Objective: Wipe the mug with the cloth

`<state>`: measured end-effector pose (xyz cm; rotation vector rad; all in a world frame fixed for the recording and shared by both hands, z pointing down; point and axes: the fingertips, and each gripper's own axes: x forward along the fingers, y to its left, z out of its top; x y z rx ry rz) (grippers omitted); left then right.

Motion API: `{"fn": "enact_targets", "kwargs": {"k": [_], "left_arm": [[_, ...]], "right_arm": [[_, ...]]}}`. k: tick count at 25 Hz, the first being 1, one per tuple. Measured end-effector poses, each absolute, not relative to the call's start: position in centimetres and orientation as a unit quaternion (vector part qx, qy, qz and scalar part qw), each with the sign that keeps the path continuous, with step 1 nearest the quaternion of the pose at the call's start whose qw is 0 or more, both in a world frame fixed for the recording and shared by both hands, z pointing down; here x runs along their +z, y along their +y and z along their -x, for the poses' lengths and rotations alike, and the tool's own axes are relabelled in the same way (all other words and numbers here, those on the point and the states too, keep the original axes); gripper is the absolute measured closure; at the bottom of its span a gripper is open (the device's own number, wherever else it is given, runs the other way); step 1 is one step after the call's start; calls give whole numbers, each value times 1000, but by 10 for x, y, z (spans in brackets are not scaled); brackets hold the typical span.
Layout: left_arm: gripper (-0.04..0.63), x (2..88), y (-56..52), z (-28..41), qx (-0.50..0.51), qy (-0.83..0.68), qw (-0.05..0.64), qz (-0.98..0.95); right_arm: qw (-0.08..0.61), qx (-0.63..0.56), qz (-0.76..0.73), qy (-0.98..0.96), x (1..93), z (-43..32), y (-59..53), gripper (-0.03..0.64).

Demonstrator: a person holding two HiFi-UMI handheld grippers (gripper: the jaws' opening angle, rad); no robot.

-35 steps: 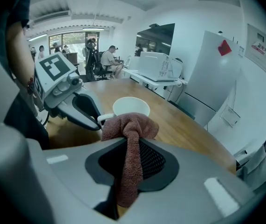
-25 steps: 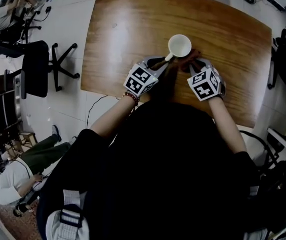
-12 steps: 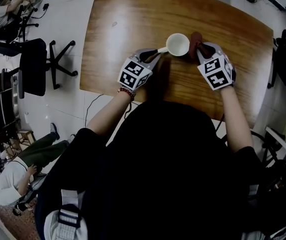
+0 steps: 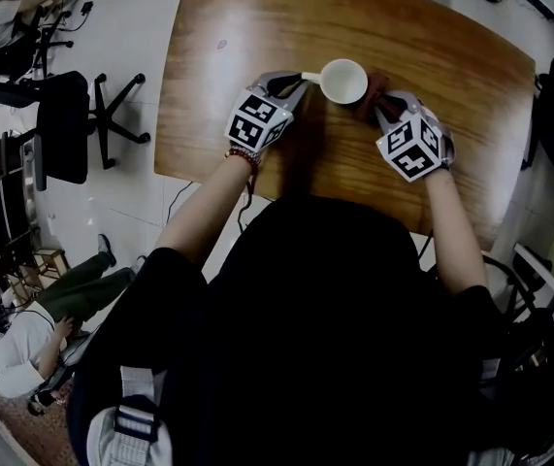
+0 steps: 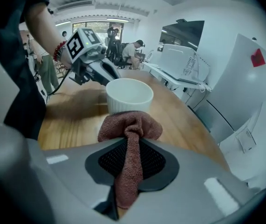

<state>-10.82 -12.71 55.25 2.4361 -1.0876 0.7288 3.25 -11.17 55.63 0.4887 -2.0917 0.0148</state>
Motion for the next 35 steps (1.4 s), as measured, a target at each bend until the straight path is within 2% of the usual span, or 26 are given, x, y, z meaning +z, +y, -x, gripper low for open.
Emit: {"fn": "enact_targets", "kwargs": {"k": [5,15,35], "left_arm": [[571,552,-148,106,264,-385,177,-867],[576,552,-175,98,257,-375,164,-875],[577,548,-207,44,266,-295,127,-909]], "right_arm": [[461,16,-200,-864,553,-37,-118,551],[426,-47,-197,-882,518,-36,-142,551],[490,-90,-86,-863,559,-40,-113,551]]}}
